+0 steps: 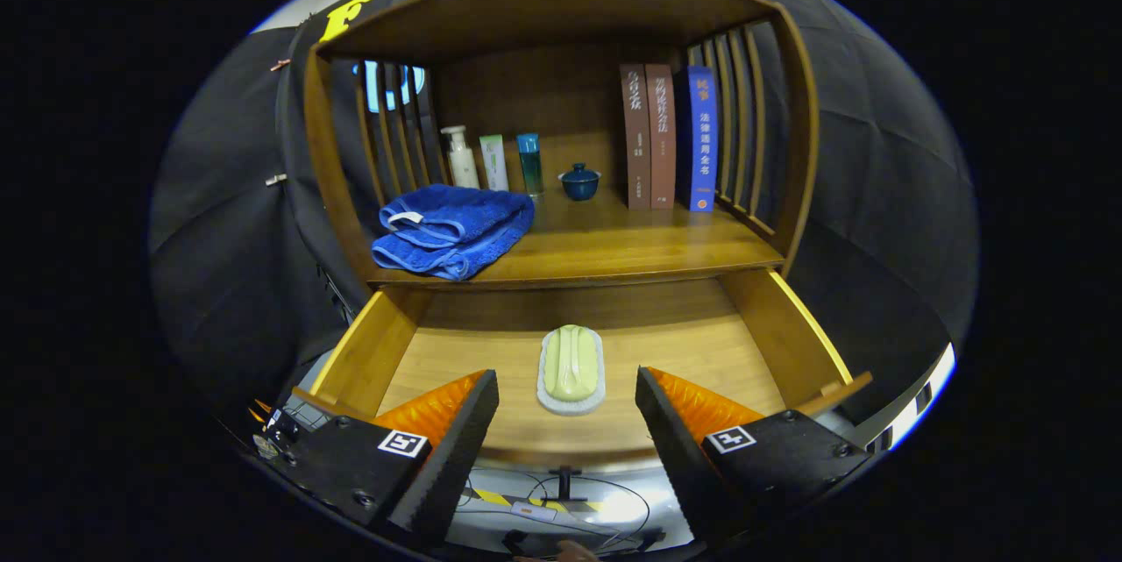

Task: Pull open the drawer, take out the items inside it, and place them on the countertop above the cabinet.

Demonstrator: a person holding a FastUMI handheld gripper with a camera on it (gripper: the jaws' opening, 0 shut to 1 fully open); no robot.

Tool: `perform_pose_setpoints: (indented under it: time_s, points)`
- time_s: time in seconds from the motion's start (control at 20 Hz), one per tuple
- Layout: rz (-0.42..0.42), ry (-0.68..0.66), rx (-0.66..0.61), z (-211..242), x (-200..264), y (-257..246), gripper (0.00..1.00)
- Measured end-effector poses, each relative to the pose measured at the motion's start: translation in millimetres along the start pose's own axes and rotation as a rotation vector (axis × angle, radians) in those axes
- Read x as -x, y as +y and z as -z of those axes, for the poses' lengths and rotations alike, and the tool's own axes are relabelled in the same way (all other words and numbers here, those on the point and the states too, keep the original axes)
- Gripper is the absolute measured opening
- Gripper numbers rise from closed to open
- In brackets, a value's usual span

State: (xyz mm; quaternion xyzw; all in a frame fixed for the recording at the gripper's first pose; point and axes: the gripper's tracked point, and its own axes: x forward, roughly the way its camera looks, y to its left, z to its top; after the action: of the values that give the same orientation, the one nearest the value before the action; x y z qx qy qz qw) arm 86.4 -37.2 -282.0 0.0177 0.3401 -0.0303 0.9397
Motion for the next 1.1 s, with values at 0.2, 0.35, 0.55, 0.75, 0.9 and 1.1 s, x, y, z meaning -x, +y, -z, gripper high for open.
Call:
perform_pose_setpoints:
  time_s: [0.2,0.35,0.55,0.75,0.9,1.1]
  points:
    - [0.018,0.159,0.068,0,-58,5,1.00]
    - [0.009,0.237,0.035,1,-91,12,0.99]
    - [0.015,0.346,0.002,15,-121,7,0.90]
    - [0.039,0.429,0.000,31,-132,0,0.71]
    - [0.056,0.472,0.028,38,-135,-1,0.54]
    - [0.066,0.523,0.035,46,-134,-2,0.32]
